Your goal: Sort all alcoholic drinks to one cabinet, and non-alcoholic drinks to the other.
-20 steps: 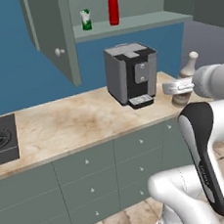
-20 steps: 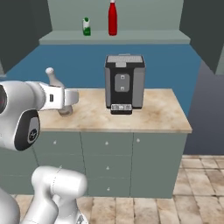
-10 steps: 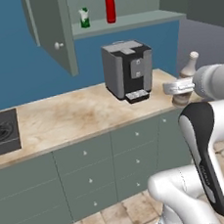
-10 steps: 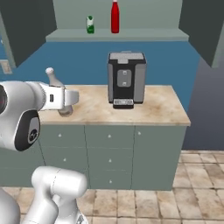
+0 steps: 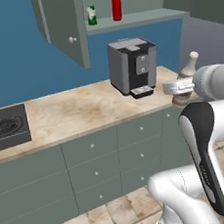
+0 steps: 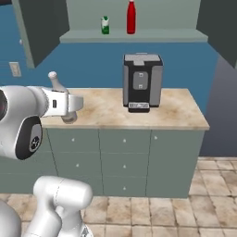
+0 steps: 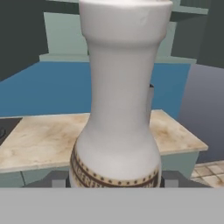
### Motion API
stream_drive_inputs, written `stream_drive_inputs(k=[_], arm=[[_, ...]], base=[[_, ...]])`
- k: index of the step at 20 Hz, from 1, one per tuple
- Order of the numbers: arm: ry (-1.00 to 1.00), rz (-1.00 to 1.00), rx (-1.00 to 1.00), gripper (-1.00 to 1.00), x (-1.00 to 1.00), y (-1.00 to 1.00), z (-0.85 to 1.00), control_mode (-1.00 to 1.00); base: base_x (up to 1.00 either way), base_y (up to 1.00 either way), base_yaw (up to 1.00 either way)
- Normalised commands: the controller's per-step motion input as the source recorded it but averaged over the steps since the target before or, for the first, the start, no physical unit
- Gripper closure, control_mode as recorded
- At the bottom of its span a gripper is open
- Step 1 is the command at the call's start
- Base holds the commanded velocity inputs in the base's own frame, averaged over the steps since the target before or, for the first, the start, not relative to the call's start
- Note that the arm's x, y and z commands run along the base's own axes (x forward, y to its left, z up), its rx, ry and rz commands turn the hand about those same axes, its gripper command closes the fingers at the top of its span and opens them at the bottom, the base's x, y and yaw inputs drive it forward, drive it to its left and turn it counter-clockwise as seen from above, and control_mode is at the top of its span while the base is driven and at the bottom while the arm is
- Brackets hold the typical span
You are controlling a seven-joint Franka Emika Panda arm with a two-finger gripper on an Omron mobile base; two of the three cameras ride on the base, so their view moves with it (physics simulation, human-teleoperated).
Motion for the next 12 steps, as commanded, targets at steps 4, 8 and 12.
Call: stream_drive_inputs(k=[4, 8, 12], arm=[[0.0, 0.0, 0.0, 1.0, 0.0, 0.0, 0.0, 1.0], [0.0, 0.0, 0.0, 1.0, 0.0, 0.0, 0.0, 1.0], [0.0, 0.0, 0.0, 1.0, 0.0, 0.0, 0.0, 1.0]], base=[[-0.32, 0.42, 0.04], [-0.14, 0.54, 0.1], [-0.07, 0.64, 0.14]])
